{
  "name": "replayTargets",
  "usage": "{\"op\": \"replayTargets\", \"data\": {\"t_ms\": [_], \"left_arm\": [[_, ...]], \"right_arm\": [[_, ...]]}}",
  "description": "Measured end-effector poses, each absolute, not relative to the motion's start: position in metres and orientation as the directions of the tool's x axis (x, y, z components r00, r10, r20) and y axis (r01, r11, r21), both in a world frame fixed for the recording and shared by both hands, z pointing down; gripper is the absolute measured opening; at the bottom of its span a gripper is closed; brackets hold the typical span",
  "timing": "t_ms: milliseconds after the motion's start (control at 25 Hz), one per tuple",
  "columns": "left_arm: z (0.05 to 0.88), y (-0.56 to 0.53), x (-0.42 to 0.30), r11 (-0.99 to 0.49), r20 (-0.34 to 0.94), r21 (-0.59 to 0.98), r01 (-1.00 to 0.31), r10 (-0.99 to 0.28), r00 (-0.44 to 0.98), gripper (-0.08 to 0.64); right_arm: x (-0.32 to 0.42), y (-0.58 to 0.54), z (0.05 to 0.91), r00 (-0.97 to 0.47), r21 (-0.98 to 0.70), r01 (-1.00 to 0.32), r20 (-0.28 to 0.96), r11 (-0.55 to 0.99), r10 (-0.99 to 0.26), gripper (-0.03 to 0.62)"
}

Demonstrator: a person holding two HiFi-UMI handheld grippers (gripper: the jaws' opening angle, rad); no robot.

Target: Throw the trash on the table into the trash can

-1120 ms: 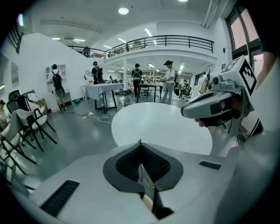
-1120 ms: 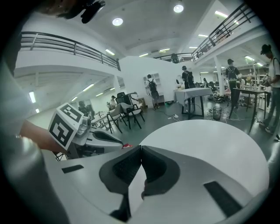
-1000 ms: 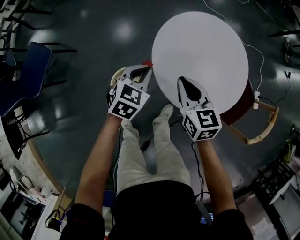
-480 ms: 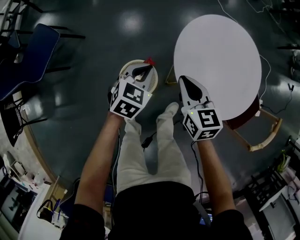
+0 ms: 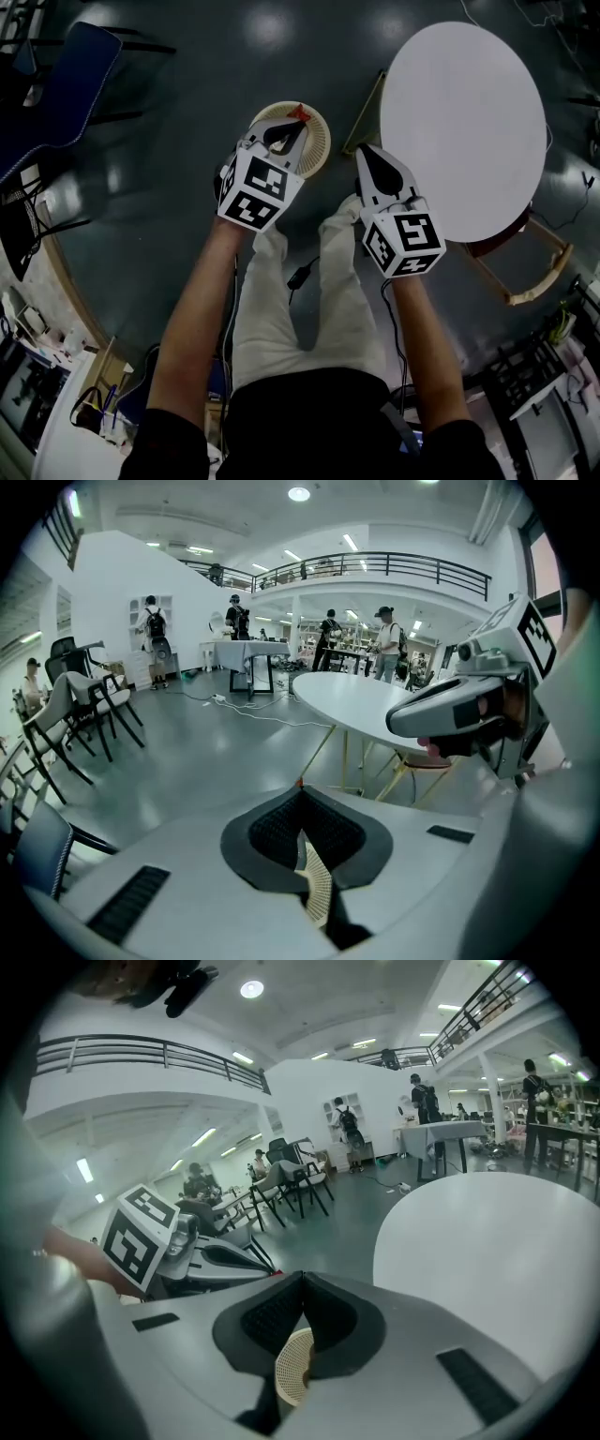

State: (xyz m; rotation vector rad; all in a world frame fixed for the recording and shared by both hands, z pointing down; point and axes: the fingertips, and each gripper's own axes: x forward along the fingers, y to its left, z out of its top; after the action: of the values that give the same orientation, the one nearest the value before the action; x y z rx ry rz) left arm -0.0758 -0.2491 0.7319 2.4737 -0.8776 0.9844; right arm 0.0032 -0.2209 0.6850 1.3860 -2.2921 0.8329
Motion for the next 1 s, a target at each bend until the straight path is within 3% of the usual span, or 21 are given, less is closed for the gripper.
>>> {"op": "replayTargets", "data": {"t_ms": [1000], "left_arm": [[0.908, -0.212, -0.111, -0.762, 0.767, 0.133, -0.634, -0.326, 0.552, 0.014]], "right_arm": [[-0.05, -0.196, 0.829, -0.488, -0.345, -0.873, 0.614, 0.345, -0.62, 0.018]]}}
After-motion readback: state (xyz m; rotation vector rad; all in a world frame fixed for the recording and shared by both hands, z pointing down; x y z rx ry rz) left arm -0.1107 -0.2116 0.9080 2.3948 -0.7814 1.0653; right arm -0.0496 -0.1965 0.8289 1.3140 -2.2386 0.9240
